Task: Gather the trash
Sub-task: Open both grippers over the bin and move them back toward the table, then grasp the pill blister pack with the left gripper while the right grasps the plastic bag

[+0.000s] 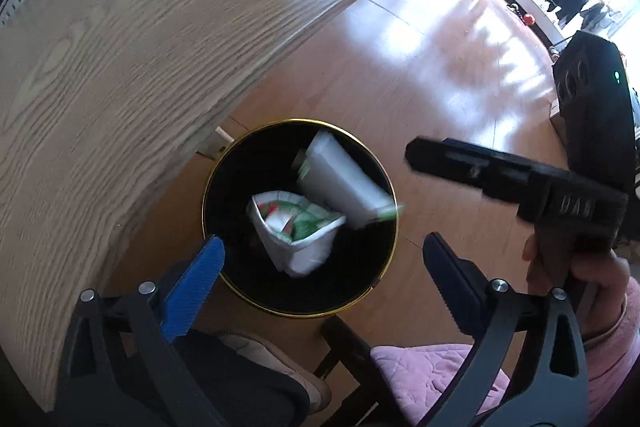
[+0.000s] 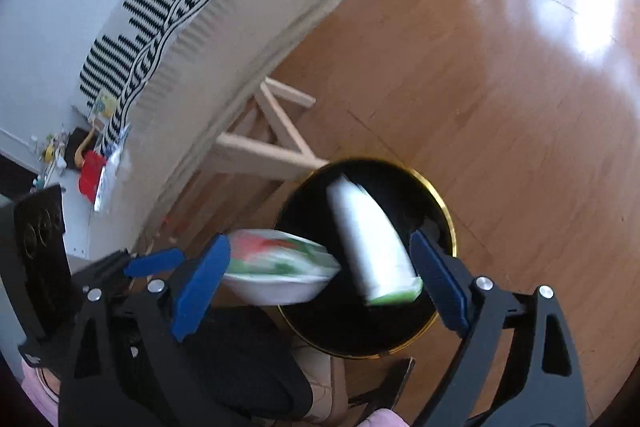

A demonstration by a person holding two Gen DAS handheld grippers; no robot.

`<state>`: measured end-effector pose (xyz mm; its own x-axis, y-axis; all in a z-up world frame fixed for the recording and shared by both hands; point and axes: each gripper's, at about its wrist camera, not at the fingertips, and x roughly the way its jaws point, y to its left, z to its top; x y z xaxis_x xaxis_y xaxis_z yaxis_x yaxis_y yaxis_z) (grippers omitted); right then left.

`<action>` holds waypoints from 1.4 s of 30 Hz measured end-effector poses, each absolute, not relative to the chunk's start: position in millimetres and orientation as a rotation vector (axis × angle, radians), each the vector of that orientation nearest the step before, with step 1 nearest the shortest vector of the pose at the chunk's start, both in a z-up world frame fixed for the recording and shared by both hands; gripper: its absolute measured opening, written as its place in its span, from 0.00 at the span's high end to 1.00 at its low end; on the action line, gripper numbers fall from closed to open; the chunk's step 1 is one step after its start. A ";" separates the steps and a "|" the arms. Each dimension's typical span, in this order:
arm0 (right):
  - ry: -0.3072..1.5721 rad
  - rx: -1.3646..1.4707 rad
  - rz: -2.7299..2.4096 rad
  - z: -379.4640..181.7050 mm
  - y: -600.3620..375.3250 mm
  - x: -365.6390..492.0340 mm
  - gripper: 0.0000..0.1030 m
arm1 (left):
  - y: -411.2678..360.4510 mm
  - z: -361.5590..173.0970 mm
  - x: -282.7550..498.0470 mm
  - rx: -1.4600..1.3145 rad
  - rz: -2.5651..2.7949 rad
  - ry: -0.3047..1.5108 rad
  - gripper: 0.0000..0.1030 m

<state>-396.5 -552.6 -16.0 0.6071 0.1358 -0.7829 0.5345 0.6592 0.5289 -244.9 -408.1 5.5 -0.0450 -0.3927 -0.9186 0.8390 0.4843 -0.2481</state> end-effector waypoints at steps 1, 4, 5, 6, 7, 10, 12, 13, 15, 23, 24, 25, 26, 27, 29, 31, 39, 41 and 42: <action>0.905 0.842 -0.282 -13.4 -555.1 -398.5 0.09 | -407.5 6.9 -244.3 0.448 -1.053 1.248 0.06; 0.883 0.821 -0.370 -5.5 -561.9 -407.4 0.07 | -402.9 23.2 -238.0 0.399 -1.045 1.219 0.06; 0.875 0.812 -0.401 -3.4 -562.8 -409.3 0.07 | -398.6 37.6 -233.5 0.367 -1.055 1.182 0.06; 0.871 0.803 -0.430 -1.6 -563.6 -409.2 0.07 | -393.7 51.1 -228.4 0.339 -1.062 1.149 0.06; 0.869 0.784 -0.461 0.8 -564.2 -408.3 0.07 | -383.9 69.2 -219.1 0.307 -1.064 1.107 0.06; 0.865 0.720 -0.461 12.1 -555.0 -398.3 0.07 | -347.6 103.8 -187.2 0.255 -1.017 1.036 0.06; 0.868 0.666 -0.450 22.1 -544.6 -384.0 0.07 | -319.0 118.6 -163.9 0.232 -0.959 1.007 0.06; 0.867 0.632 -0.442 28.9 -537.0 -374.7 0.07 | -299.6 123.4 -151.5 0.218 -0.918 0.991 0.06; 0.855 0.566 -0.407 45.4 -519.3 -351.4 0.07 | -252.0 131.1 -120.4 0.180 -0.803 0.965 0.06; 0.857 0.334 -0.140 113.4 -404.5 -193.9 0.07 | -86.5 122.1 -28.3 -0.014 -0.423 0.960 0.06; 0.875 0.307 -0.113 118.6 -387.2 -170.3 0.07 | -74.1 118.9 -19.2 -0.027 -0.395 0.963 0.06; 0.887 0.289 -0.087 121.6 -372.6 -150.8 0.07 | -60.6 114.7 -6.0 -0.038 -0.354 0.960 0.06; 0.908 0.261 -0.044 124.7 -350.4 -121.9 0.07 | -52.2 111.1 0.5 -0.042 -0.326 0.957 0.06; 0.919 0.235 -0.014 126.6 -333.0 -100.1 0.07 | -42.1 106.2 11.7 -0.048 -0.294 0.958 0.06; 0.927 0.196 0.016 128.3 -305.1 -67.3 0.07 | -34.3 88.8 36.0 -0.066 -0.243 0.990 0.06; 0.925 0.220 0.036 125.6 -278.4 -33.3 0.07 | -28.3 75.9 52.5 -0.060 -0.200 1.003 0.06; 1.020 0.193 0.041 72.1 -211.4 44.1 0.07 | -29.4 46.6 83.6 0.012 -0.244 1.040 0.06; 1.045 0.184 0.045 64.4 -205.3 58.9 0.07 | -31.9 46.6 88.2 0.029 -0.251 1.021 0.06; 1.056 0.175 0.045 60.7 -202.6 66.4 0.07 | -34.0 45.5 91.6 0.033 -0.253 1.021 0.06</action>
